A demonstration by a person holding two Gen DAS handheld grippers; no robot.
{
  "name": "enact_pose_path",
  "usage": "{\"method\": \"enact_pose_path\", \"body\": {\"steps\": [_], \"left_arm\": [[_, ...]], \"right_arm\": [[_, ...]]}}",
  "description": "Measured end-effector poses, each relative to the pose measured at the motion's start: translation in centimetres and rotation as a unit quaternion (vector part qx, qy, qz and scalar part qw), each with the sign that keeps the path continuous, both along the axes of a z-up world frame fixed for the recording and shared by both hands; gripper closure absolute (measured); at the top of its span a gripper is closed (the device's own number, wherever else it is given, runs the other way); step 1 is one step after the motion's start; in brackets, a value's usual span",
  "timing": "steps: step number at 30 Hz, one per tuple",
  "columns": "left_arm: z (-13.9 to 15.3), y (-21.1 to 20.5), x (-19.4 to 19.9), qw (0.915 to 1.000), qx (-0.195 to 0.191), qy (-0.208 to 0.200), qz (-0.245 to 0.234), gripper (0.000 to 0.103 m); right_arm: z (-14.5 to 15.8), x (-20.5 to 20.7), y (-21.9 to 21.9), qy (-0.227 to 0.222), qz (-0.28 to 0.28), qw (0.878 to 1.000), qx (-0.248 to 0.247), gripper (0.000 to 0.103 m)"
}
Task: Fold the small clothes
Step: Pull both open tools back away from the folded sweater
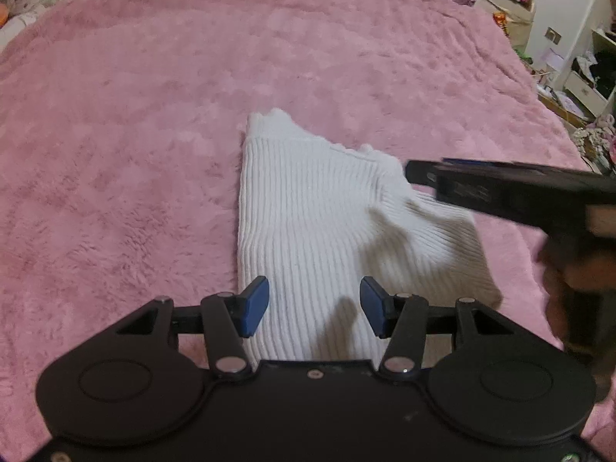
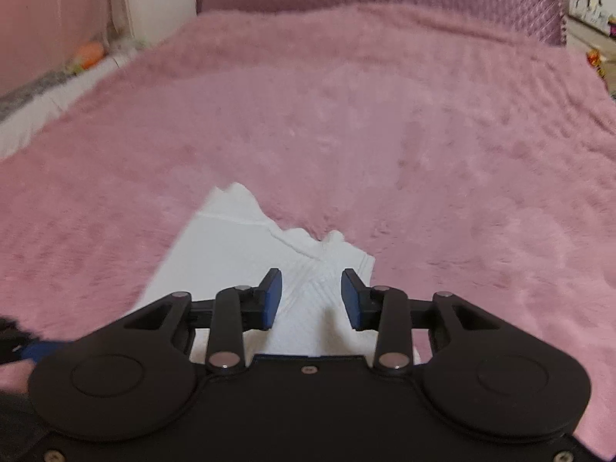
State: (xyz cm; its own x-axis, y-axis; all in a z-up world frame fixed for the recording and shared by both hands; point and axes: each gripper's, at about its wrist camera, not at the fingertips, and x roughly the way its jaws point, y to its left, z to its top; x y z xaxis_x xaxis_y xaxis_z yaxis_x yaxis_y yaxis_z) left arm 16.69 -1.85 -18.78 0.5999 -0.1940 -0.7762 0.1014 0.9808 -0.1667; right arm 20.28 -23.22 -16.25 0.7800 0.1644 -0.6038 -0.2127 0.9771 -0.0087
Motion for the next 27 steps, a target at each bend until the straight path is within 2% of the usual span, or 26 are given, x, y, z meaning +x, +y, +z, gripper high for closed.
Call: {"method": "enact_pose_path", "body": {"steps": [3, 6, 9, 11, 15, 17, 21, 24, 27], "left_arm": [[0.0, -0.2, -1.1, 1.0, -0.001, 0.002, -0.003, 0.048], [-1.3, -0.3, -1.2, 0.9997, 0.004, 0.022, 0.003, 0.048], [-2.1, -0.6, -1.2, 0.9996, 0.022, 0.018, 0.006, 0.047], [-2.4, -0.8, -1.2, 0.9995, 0.023, 0.018, 0.006, 0.044], [-2.8, -0.7, -1.0, 0.9993, 0.027, 0.023, 0.013, 0.036], [-2.5, -0.6, -1.0, 0.9993, 0.023, 0.025, 0.016, 0.036], [-1.3, -0.4, -1.8, 0.9989, 0.03, 0.026, 0.026, 0.037], [-0.1, -0.6, -3.1, 0.9982, 0.051, 0.015, 0.027, 0.037], [1.5, -0.4, -4.8, 0.9981, 0.054, 0.003, 0.028, 0.037]], "right_arm": [[0.4, -3.8, 0.2, -0.001, 0.007, 1.0, -0.002, 0.067], [-0.8, -6.2, 0.5, 0.012, 0.008, 1.0, -0.009, 0.067], [-2.6, -6.6, 0.6, 0.035, 0.001, 0.999, -0.013, 0.067], [-3.4, -6.6, 0.5, 0.034, -0.001, 0.999, -0.018, 0.067], [-3.3, -6.2, 0.4, 0.038, -0.006, 0.999, -0.012, 0.066], [-2.7, -6.7, 0.3, 0.028, -0.011, 1.0, -0.005, 0.062], [-0.9, -8.8, 0.5, 0.001, -0.028, 1.0, -0.013, 0.039], [0.7, -10.8, 0.6, -0.008, -0.039, 0.999, -0.015, 0.031], [1.8, -12.7, 0.7, -0.01, -0.05, 0.999, -0.01, 0.026]]}}
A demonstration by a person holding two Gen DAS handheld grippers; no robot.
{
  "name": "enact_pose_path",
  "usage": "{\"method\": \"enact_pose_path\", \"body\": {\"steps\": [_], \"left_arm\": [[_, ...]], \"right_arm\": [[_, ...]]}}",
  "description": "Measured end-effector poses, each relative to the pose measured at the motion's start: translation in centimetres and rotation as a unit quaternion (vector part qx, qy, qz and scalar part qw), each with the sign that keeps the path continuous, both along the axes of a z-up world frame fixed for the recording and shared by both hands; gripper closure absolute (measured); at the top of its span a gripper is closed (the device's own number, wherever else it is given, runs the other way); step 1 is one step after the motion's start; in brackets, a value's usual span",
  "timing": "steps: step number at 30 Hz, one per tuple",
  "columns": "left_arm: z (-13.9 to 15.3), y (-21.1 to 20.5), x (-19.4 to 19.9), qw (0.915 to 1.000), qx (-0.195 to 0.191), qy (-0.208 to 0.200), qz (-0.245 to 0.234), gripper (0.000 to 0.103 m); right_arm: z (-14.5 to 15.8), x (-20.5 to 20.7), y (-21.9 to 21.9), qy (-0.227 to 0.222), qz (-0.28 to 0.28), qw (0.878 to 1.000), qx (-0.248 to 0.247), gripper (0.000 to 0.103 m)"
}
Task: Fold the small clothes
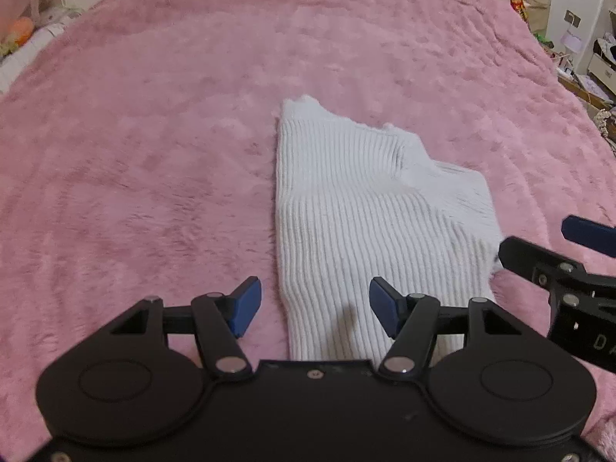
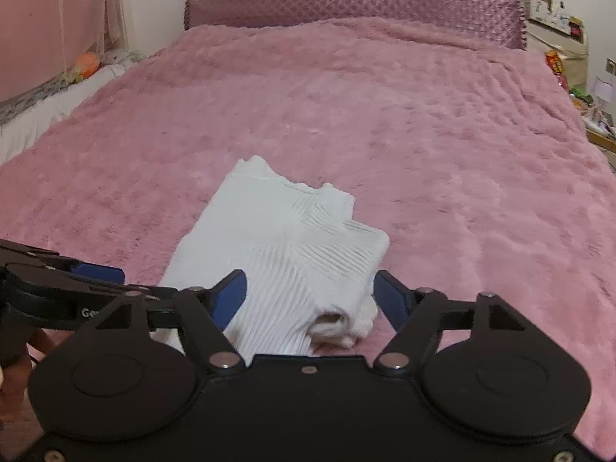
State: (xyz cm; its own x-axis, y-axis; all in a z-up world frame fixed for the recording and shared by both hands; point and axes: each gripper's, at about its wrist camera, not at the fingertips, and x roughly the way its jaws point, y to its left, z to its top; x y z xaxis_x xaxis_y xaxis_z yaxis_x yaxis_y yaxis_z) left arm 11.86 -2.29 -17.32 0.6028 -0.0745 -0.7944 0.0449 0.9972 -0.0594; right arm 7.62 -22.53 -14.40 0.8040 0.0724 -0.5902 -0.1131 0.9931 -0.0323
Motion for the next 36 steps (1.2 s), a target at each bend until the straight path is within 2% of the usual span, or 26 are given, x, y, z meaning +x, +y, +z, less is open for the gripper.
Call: {"method": "enact_pose_path", "body": {"steps": [3, 10, 15, 20, 25, 36], "left_arm": [[1.6, 0.2, -1.9, 0.9999, -0.003, -0.01, 0.001, 0.037], [4.7, 0.8, -6.4, 0.9996, -0.023, -0.018, 0.001, 0.036], [6.0, 1.0, -8.8, 0.9994, -0.018, -0.028, 0.009, 0.035], [6.6, 0.8, -10.5, 0.9994, -0.008, -0.032, 0.014, 0.034], [6.7, 0.5, -11.2, 0.9994, -0.004, -0.033, 0.006, 0.034], [6.4, 0.3, -11.4, 0.9997, -0.01, -0.019, 0.011, 0.034]], "right_arm": [[0.8, -1.9, 0.3, 0.001, -0.009, 1.0, 0.009, 0.021], [1.3, -6.2, 1.1, 0.012, -0.017, 1.0, 0.018, 0.021], [1.6, -8.3, 1.7, 0.027, -0.013, 0.999, 0.021, 0.021], [2.4, -9.4, 2.3, 0.031, -0.012, 0.999, 0.015, 0.02], [2.6, -10.0, 2.6, 0.031, -0.013, 0.999, 0.012, 0.012], [2.8, -10.2, 2.7, 0.04, -0.011, 0.999, 0.009, 0.011]]}}
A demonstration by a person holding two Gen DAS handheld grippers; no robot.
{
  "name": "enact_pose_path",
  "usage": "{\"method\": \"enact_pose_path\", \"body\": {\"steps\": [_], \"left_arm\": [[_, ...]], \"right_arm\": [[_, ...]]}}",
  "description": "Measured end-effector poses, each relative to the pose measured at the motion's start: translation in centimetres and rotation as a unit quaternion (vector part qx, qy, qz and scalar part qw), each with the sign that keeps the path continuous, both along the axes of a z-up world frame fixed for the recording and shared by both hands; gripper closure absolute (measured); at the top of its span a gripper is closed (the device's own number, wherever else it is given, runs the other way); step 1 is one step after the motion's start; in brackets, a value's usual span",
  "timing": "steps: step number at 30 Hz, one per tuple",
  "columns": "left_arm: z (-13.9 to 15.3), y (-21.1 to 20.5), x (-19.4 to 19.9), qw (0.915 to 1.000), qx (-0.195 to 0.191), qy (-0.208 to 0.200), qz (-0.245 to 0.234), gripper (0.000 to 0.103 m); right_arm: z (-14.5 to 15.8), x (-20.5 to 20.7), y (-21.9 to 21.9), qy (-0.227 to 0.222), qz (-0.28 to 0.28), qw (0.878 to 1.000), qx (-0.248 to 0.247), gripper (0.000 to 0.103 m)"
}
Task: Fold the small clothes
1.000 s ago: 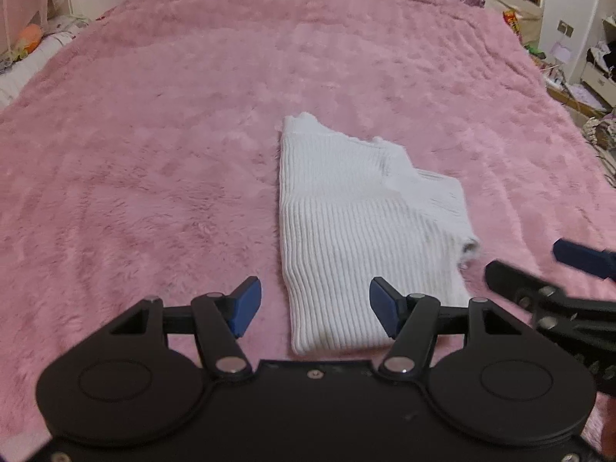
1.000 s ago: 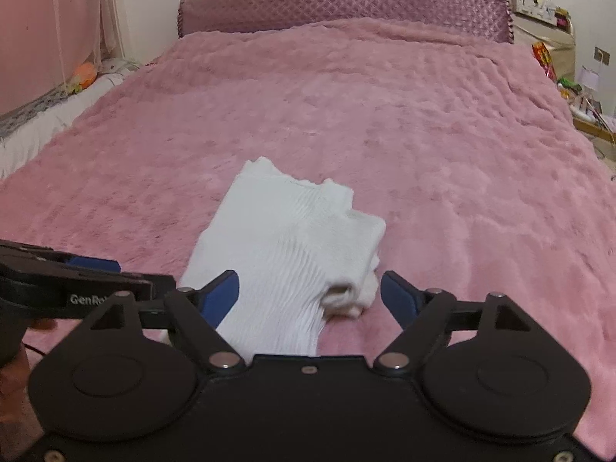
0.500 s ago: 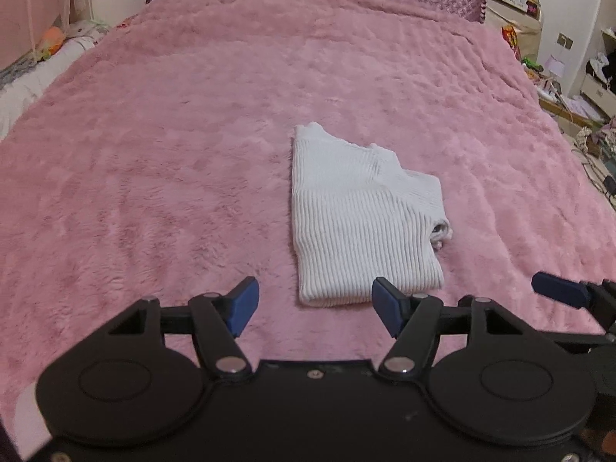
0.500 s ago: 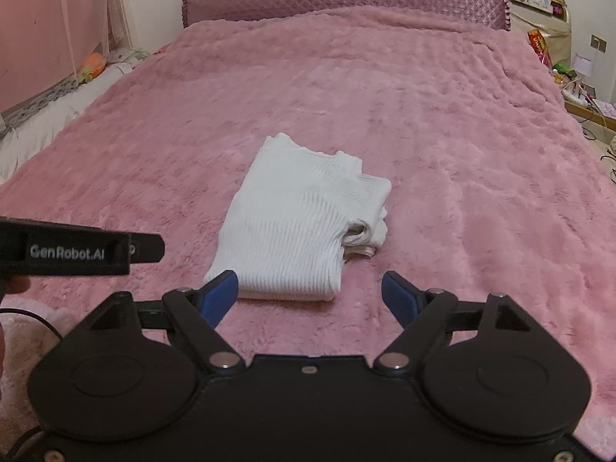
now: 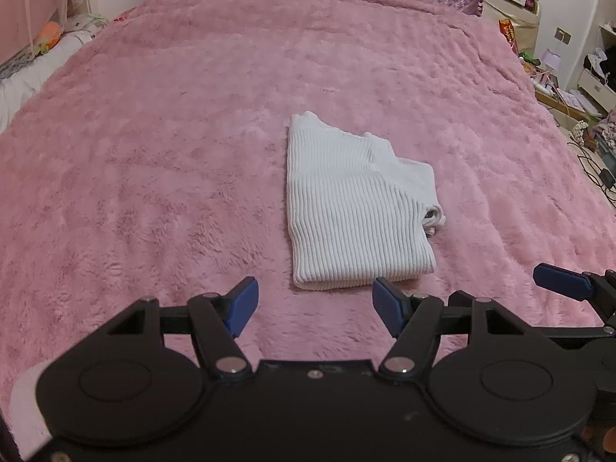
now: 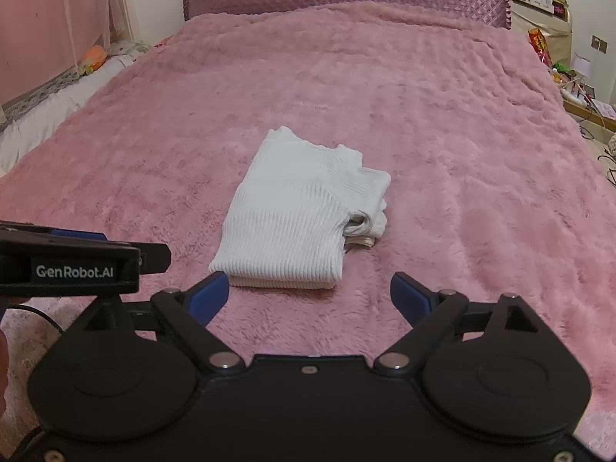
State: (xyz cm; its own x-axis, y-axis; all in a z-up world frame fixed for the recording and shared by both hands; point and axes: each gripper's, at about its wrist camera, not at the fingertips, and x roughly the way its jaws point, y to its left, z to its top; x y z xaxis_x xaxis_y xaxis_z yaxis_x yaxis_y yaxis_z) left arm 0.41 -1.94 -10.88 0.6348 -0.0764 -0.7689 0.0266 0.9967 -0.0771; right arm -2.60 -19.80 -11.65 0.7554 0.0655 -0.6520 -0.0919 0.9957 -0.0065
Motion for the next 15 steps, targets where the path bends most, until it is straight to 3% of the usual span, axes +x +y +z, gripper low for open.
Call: {"method": "enact_pose_path", "body": {"steps": [15], "left_arm": [[0.49, 0.16, 0.34, 0.9998, 0.014, 0.003, 0.012, 0.034]], "right_arm": [[0.0, 0.85, -0.68, 0.0, -0.013, 1.0, 0.001, 0.011]]}}
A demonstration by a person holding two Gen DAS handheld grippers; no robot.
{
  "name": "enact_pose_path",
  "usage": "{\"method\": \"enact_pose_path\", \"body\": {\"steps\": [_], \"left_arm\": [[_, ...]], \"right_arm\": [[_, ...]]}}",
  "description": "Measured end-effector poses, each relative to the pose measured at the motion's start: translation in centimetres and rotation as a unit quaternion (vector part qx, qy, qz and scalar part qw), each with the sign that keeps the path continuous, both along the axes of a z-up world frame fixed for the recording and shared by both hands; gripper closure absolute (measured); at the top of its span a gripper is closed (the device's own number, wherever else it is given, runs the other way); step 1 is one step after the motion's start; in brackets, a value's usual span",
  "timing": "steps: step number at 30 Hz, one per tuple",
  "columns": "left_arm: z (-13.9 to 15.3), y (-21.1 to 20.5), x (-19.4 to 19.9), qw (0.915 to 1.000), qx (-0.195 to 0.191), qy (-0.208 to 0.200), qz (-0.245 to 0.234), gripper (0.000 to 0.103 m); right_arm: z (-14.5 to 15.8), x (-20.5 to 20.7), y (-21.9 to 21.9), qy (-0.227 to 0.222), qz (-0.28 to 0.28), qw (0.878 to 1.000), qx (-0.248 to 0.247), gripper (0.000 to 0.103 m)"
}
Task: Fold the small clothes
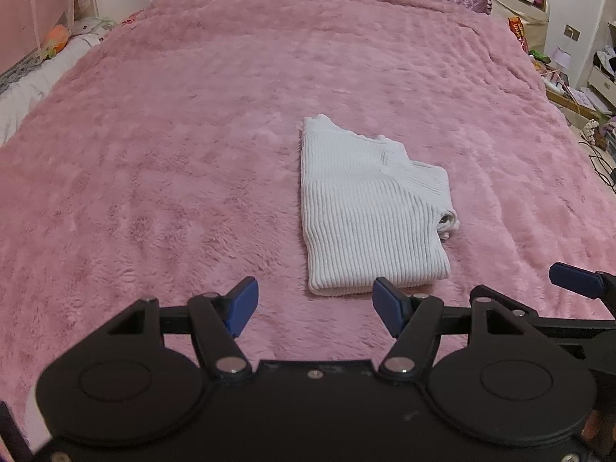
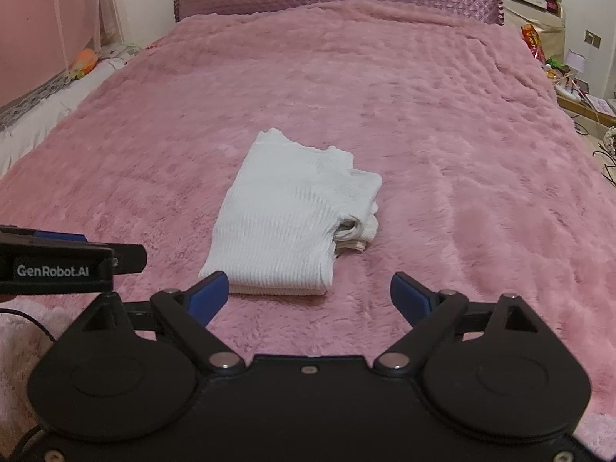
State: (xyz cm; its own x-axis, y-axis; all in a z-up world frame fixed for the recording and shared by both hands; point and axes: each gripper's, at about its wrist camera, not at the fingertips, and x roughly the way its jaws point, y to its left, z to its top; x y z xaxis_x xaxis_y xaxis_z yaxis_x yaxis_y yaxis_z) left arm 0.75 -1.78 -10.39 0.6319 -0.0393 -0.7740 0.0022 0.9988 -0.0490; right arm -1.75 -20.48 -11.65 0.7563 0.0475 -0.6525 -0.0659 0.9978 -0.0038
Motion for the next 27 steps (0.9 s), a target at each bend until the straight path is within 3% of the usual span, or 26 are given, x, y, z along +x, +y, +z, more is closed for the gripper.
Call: {"method": "enact_pose_path", "body": {"steps": [27], "left_arm": [[-0.66, 0.15, 0.56, 0.9998, 0.003, 0.02, 0.002, 0.034]], "right_arm": [[-0.12, 0.31, -0.21, 0.006, -0.001, 1.0, -0.005, 0.011]]}}
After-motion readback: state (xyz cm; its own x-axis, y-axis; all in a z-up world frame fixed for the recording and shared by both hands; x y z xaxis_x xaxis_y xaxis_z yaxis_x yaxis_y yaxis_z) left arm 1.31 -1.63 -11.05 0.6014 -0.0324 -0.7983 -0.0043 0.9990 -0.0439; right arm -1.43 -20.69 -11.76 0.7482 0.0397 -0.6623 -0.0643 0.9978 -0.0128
